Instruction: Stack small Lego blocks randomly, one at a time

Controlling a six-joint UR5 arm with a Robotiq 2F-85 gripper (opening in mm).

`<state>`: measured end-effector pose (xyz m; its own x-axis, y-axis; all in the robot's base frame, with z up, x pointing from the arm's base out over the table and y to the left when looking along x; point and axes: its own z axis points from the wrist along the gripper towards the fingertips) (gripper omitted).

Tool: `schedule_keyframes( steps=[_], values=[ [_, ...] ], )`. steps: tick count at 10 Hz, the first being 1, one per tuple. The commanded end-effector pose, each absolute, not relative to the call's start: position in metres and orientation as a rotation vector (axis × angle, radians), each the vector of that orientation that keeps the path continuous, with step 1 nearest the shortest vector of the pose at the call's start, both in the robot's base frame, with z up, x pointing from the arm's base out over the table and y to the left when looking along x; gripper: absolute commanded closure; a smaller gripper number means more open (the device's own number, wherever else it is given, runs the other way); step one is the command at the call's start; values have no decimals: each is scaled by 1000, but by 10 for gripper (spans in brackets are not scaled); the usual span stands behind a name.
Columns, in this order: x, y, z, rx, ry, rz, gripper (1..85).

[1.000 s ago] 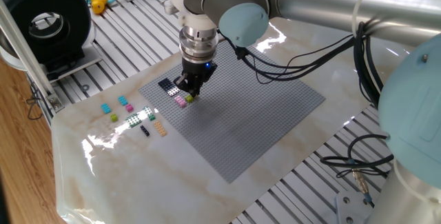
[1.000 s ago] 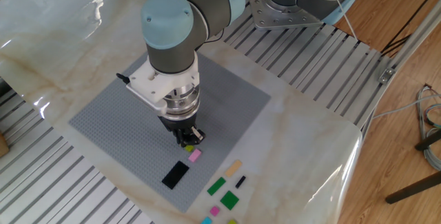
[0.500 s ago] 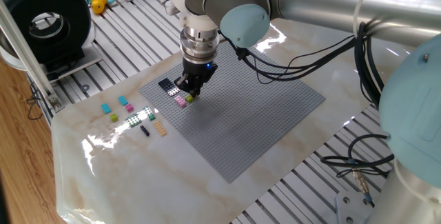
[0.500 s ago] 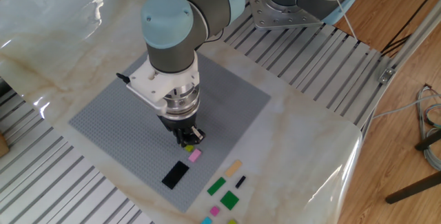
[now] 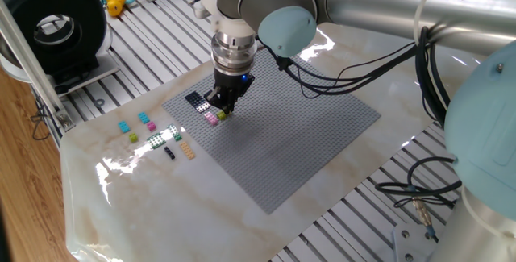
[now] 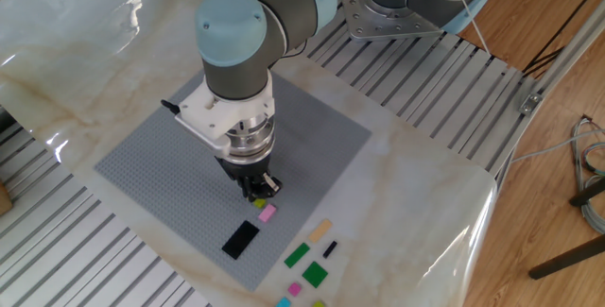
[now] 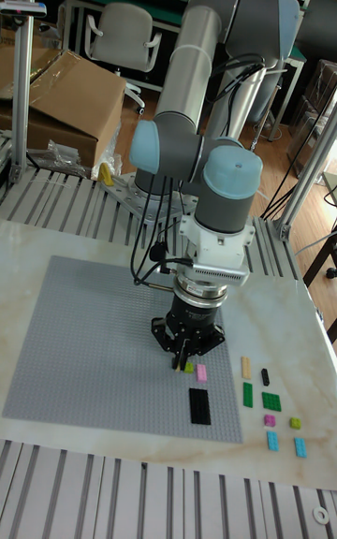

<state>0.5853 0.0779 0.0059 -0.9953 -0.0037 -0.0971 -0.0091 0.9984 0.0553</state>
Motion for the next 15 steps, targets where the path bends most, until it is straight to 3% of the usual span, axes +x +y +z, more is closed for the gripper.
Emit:
schedule_keyframes(
  steps=[1,7,10,13,15],
  values=[
    [587,78,6,-9,3042,101,843],
    [583,75,11,-45,3053,105,833],
    [586,81,10,-115,3041,134,493],
    [578,71,24,-157,3053,115,477],
    [573,64,38,-180,3062,91,520]
  ],
)
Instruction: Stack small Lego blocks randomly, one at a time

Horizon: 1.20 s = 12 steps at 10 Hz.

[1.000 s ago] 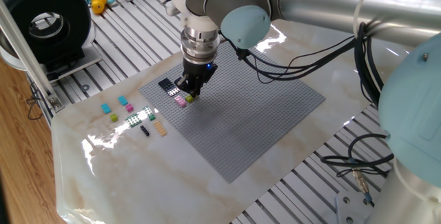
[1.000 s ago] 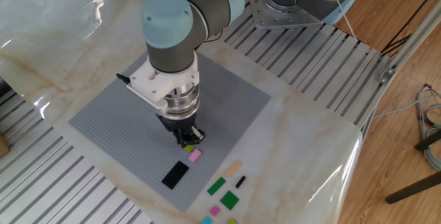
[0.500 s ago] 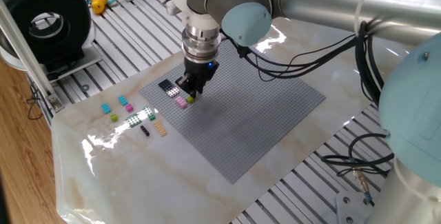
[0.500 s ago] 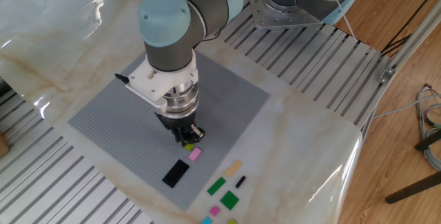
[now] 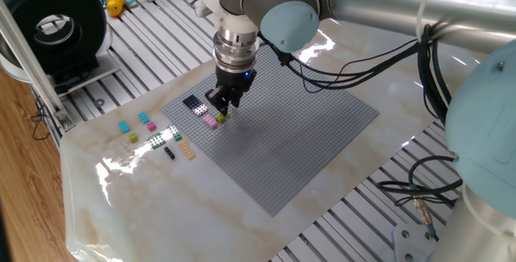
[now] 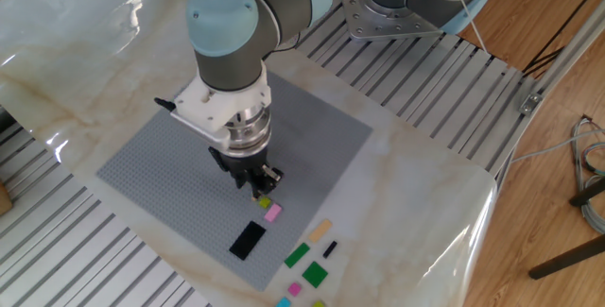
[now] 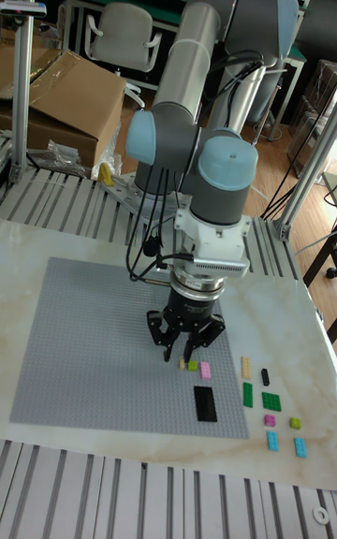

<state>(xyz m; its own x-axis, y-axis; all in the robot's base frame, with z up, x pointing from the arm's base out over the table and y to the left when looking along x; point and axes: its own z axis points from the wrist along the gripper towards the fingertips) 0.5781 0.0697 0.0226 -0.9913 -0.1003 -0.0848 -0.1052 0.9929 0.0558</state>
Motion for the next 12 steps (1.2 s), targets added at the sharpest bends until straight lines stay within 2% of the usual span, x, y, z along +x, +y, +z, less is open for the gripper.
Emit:
schedule_keyframes(
  steps=[1,2,5,8,12],
  values=[
    [571,61,44,-174,3068,76,680],
    [570,54,44,-154,3076,32,843],
    [575,54,44,4,3060,34,843],
    [564,22,57,-48,3101,48,843],
    [557,31,54,16,3146,74,843]
  ],
)
